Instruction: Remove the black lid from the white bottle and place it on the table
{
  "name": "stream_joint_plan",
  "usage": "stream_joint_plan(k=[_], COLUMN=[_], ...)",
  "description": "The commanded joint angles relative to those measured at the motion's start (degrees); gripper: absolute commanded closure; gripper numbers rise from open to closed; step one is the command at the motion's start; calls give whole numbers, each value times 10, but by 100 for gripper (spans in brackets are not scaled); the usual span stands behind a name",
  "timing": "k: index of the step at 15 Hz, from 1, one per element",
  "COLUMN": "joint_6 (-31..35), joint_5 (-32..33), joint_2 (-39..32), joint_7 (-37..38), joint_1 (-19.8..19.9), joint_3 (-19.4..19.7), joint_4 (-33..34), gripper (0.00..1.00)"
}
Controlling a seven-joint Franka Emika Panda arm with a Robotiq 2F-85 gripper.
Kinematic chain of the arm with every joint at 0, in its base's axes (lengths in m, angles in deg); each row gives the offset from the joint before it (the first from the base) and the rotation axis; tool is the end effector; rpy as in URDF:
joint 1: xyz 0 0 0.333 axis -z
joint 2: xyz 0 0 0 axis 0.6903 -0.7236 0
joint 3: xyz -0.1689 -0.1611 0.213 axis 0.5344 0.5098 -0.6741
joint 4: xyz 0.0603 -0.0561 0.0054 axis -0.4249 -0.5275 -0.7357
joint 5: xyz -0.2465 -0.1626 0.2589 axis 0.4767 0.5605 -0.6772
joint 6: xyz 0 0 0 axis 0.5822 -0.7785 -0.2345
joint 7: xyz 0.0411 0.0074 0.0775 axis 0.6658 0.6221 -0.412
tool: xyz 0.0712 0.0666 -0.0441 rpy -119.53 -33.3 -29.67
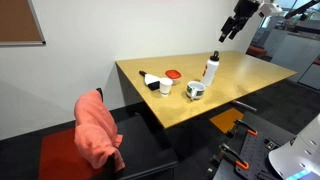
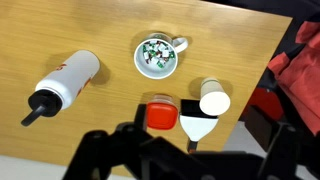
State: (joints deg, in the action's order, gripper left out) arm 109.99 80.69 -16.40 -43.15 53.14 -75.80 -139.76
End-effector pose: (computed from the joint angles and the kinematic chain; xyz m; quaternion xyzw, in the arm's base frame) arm 0.3840 -0.1386 0.4910 0.9876 -0.0645 0.1290 0.0625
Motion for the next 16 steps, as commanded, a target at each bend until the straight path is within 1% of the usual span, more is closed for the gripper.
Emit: stream_joint_plan(k=[1, 4, 7, 9, 11, 14, 16], joint_6=[-2, -2, 44, 83, 106, 109, 107], joint_5=[-2, -2, 1, 5, 12, 18, 25], joint_2=[0, 0, -33, -64, -102, -159, -201], joint_7=[-2, -2, 42, 88, 126, 189, 236], joint_1=[3, 3, 20, 42, 68, 104, 121], joint_3=[-2, -2, -3, -4, -1, 2, 9], joint_4=[1, 1, 31, 63, 101, 158, 187], gripper=[0, 0, 0, 0, 0, 0, 0])
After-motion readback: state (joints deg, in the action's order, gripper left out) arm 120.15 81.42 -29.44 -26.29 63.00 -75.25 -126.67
